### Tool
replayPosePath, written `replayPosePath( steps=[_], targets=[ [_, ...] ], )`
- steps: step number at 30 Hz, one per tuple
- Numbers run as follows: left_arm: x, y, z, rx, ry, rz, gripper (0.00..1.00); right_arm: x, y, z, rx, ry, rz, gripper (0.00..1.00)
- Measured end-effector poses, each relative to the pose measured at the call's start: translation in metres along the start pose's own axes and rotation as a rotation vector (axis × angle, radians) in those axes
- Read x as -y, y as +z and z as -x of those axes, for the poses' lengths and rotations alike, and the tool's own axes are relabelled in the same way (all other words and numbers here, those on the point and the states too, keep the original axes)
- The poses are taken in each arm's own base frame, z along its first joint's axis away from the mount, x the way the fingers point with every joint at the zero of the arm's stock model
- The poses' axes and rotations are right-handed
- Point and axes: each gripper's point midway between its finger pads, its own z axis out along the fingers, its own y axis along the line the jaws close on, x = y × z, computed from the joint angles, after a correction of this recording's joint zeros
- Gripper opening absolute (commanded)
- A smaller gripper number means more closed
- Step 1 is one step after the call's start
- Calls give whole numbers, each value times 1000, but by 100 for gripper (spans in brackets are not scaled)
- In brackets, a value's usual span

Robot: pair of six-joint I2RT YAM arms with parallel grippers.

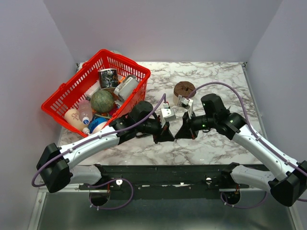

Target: Unlock with the key

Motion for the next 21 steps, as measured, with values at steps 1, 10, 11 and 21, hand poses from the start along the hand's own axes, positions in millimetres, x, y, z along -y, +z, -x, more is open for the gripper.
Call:
replayPosePath(
  steps=[1,10,11,21],
  targets=[
    [0,0,-1,-4,-3,1,7,1,1,-1,1,-1,1,1],
    [-12,-10,9,39,5,113,94,16,7,-6,131,63,-83,1],
    [-13,-14,15,63,14,132,95,17,7,-4,163,71,-90,1],
    [-3,-70,86,492,-53,269,94,2,-4,42,533,85,-6,1]
  ],
)
